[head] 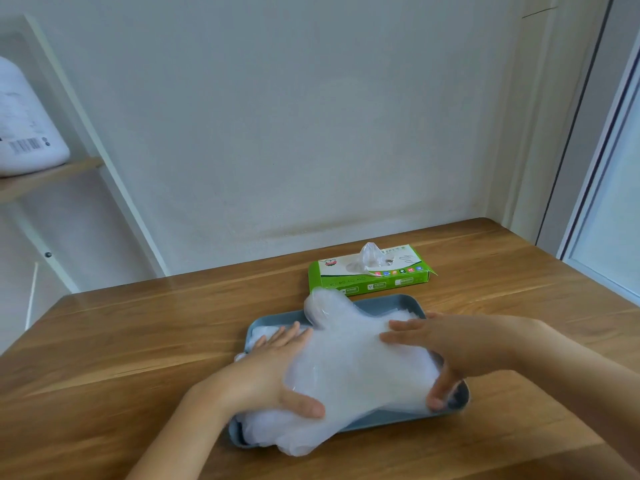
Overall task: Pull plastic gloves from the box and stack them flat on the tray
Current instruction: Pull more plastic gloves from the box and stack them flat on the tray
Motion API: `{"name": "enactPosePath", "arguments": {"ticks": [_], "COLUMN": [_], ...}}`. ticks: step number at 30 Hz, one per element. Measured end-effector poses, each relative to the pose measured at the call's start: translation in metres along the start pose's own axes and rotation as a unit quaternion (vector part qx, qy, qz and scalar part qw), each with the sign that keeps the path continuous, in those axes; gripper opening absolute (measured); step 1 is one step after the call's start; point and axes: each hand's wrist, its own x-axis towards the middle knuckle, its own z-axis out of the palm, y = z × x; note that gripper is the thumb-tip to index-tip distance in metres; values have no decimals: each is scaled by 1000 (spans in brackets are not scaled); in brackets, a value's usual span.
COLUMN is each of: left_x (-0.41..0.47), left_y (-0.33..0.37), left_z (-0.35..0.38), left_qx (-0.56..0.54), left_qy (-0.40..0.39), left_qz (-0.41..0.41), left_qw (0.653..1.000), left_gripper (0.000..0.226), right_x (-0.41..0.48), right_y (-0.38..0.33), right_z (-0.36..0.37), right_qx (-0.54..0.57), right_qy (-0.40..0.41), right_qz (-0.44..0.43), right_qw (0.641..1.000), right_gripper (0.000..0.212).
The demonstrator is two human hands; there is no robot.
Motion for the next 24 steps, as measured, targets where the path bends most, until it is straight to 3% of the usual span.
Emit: {"name": "enactPosePath", "arguments": {"ticks": [2,4,7,8,10,13,16,21,24], "left_x": [-6,-9,1,7,27,66,102,145,157], "left_y": [-8,-12,-13,-12,-11,-10,-10,-11,-14], "left_z": [-15,-33,-61,-68,-80,-89,-89,-81,-74], "left_qx": [-14,-21,-58,-72,-93,-140,-163,-172,-179], "left_qy": [-10,6,91,123,176,198,187,163,127], "left_qz": [-11,-4,-7,-7,3,32,48,59,64], "left_qw": [1000,1000,994,990,980,970,968,970,974], "left_gripper": [127,103,73,65,51,40,43,55,62], "right_x": [-3,2,31,44,74,112,135,151,156], "right_y": [4,8,18,22,30,40,46,59,65], "right_z": [-13,-27,-50,-55,-64,-70,-65,-57,-57], "right_qx": [10,47,140,142,140,122,115,165,183], "right_qy": [-10,24,222,284,353,364,334,351,367], "right_qz": [12,3,-17,-18,-11,9,19,21,7], "right_qw": [1000,999,965,948,925,923,935,921,912], "right_gripper": [96,73,20,13,17,24,36,63,51]}}
